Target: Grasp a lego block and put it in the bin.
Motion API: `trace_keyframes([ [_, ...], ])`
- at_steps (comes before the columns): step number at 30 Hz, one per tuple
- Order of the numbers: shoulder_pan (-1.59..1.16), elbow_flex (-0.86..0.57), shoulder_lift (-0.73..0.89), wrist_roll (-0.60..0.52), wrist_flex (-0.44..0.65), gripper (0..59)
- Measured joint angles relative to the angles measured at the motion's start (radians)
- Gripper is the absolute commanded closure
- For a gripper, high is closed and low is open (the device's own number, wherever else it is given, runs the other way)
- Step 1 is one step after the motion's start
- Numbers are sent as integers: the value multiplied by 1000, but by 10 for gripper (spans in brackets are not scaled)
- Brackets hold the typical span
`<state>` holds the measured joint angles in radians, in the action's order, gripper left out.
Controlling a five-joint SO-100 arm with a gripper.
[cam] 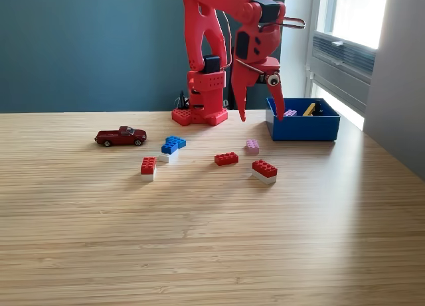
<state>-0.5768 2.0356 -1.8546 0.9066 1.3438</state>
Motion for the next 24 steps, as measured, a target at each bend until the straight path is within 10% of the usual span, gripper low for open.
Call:
trace_keyframes([
  [24, 140, 192, -2, 94, -293, 301],
])
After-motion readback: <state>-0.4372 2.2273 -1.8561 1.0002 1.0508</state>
